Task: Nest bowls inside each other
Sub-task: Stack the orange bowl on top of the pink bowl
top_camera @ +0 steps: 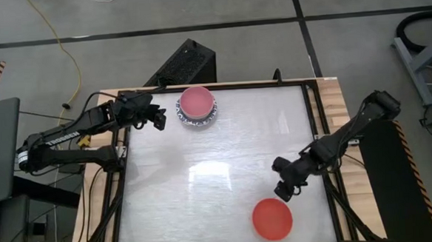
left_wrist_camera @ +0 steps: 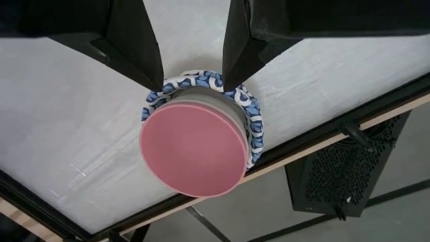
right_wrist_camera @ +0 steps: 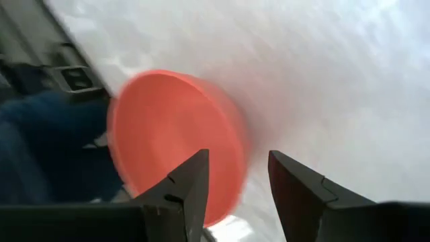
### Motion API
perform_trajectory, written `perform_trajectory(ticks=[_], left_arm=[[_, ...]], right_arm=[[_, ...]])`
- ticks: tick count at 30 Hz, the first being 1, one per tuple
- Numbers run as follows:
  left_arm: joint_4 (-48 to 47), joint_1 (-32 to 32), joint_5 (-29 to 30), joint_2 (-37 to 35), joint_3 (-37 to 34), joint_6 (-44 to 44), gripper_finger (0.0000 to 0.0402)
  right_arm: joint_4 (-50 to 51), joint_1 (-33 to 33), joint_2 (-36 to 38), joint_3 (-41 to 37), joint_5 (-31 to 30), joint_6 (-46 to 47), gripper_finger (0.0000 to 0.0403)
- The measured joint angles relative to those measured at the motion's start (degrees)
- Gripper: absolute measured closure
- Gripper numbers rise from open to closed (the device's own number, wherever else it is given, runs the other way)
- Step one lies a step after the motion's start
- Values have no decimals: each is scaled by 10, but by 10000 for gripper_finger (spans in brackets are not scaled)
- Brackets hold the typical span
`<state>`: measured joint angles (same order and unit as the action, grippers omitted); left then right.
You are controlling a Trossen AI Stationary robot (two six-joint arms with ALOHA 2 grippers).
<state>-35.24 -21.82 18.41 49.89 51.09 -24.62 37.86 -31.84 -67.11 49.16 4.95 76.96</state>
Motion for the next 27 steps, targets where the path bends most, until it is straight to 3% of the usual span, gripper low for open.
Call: perform_trajectory(ticks=[4,27], left_arm=[[0,0,0,0,0,0,260],[0,0,-2,0,0,0,260]], right_arm=[[44,0,-36,17,13,-7,229],[24,-38,-128,17,11,-11,229]])
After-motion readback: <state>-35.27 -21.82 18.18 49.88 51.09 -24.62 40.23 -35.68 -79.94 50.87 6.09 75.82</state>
